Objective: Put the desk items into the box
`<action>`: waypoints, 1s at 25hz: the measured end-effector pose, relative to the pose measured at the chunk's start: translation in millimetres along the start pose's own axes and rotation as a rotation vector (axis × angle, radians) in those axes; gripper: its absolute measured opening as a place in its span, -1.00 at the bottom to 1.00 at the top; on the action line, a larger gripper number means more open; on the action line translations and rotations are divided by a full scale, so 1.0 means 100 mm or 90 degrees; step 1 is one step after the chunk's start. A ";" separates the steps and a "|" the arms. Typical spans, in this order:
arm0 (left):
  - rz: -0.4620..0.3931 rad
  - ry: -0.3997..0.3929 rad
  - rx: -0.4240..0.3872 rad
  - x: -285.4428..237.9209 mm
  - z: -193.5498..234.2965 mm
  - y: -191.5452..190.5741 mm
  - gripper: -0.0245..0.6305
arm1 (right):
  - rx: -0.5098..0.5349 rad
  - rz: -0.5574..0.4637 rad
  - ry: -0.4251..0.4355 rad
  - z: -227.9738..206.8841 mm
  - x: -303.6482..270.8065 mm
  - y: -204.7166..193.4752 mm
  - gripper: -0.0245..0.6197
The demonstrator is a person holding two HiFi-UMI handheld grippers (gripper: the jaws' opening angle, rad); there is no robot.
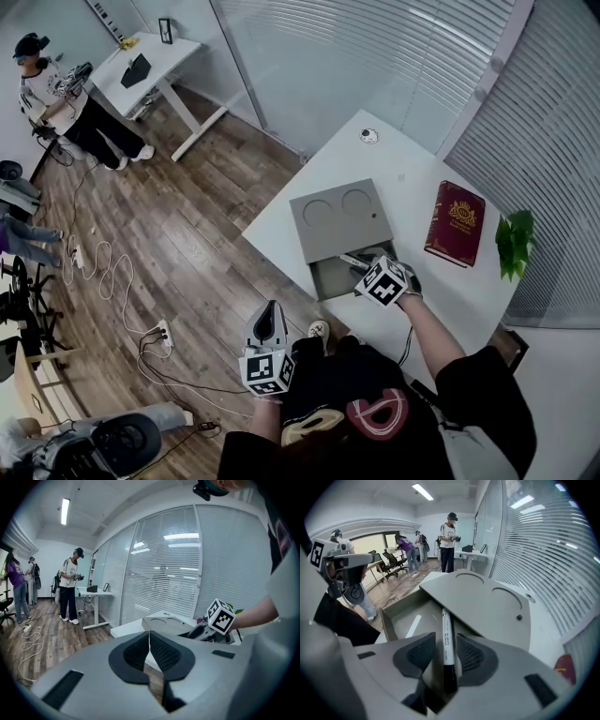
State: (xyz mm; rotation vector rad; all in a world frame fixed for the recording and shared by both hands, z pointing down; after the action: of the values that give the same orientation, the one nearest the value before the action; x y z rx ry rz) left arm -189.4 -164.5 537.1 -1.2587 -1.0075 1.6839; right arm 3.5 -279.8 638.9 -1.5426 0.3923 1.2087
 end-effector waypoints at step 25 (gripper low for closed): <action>-0.043 -0.094 0.000 -0.06 -0.28 0.15 -0.86 | -0.207 -0.206 -0.132 0.12 0.91 0.09 -0.37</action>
State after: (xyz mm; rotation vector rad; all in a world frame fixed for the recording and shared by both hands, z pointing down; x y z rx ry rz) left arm -162.9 -171.4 520.0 -1.1004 -1.1244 1.7450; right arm 30.2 -242.2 559.0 -1.6557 -0.1958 1.1983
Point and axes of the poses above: the fingertips, and each gripper's own axes: x backward along the fingers, z to its left, y out of its top, the point moved 2 cm from there along x, backward along the fingers, and after that the axes turned 4 degrees about -y, right-handed, at the moved point
